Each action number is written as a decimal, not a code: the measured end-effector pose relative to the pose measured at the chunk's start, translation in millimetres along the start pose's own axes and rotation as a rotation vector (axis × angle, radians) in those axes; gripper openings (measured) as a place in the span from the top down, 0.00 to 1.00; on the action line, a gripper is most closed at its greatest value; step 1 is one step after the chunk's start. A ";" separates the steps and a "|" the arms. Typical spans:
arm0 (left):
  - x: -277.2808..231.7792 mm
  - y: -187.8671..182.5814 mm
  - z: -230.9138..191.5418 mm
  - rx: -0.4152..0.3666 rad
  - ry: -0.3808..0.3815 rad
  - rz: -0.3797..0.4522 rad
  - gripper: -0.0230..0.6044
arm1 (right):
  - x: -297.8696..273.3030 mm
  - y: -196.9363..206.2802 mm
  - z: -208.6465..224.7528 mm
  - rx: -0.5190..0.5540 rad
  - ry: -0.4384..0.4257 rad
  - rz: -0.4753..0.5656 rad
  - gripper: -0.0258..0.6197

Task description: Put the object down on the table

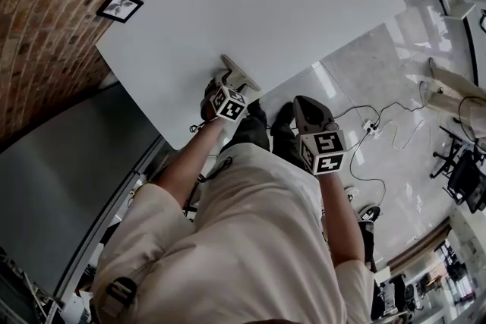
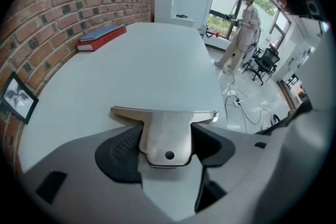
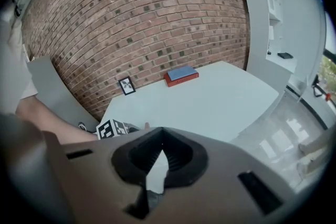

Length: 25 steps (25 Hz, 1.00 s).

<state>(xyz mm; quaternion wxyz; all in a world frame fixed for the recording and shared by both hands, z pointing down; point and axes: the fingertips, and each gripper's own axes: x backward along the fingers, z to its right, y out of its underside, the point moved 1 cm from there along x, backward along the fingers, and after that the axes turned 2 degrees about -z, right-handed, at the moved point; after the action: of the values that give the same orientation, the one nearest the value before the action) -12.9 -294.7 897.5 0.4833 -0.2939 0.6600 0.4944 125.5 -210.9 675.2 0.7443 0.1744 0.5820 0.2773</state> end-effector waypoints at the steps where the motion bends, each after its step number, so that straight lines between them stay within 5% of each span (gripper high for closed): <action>1: 0.3 -1.1 -0.4 0.002 -0.001 0.003 0.51 | 0.1 -1.1 -0.3 0.000 0.000 0.000 0.96; 6: 5.4 -5.1 0.6 0.049 0.031 0.028 0.42 | 2.2 -4.1 -0.1 0.004 0.000 0.002 0.96; 25: 86.2 -10.1 2.7 0.149 0.068 0.184 0.43 | 34.9 -18.6 -31.2 0.123 -0.012 0.092 0.96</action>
<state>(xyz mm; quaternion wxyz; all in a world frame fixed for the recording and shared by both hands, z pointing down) -34.3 -287.9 813.7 0.4339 -0.2121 0.7349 0.4761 105.3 -206.0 629.4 0.7222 0.2478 0.5849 0.2738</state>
